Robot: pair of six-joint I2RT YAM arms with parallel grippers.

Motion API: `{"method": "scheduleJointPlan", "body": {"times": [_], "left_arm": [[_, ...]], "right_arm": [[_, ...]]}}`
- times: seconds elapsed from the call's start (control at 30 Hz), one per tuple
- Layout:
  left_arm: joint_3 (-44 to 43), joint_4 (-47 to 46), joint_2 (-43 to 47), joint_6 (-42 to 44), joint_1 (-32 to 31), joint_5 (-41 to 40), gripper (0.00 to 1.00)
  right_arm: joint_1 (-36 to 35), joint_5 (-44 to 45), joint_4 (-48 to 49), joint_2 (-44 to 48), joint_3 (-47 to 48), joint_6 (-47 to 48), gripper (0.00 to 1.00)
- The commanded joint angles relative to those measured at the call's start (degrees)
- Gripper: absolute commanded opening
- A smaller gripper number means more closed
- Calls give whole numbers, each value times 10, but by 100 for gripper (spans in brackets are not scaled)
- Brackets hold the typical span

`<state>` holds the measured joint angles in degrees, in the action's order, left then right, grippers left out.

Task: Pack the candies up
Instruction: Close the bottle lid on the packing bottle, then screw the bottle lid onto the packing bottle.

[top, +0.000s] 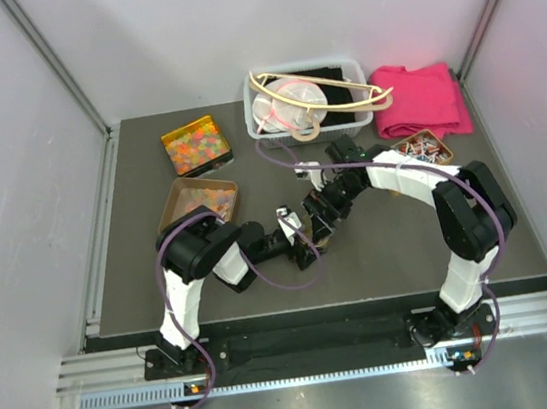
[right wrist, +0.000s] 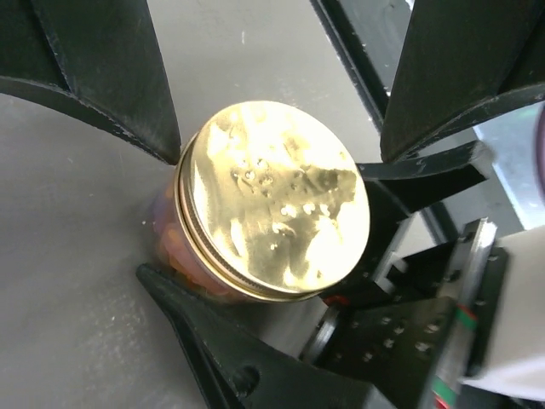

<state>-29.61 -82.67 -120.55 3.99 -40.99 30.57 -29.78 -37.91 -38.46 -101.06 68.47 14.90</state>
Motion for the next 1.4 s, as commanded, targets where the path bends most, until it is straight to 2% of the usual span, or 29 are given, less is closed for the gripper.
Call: {"method": "scheduleJointPlan", "body": {"times": [0.0, 0.47, 0.83, 1.07, 1.37], "left_arm": [[2, -147, -15, -14, 5, -12, 99], [-2, -147, -21, -15, 5, -11, 99], [-3, -147, -22, -15, 5, -12, 99], [-3, -147, -21, -16, 6, -12, 99], [-3, -147, -21, -16, 6, -12, 99]], "right_arm": [[27, -62, -4, -9, 30, -6, 99], [10, 38, 58, -22, 33, -86, 99], [-25, 116, 75, -32, 34, -94, 99], [-46, 202, 86, -36, 25, -87, 99], [-55, 216, 71, -18, 39, -66, 99]]}}
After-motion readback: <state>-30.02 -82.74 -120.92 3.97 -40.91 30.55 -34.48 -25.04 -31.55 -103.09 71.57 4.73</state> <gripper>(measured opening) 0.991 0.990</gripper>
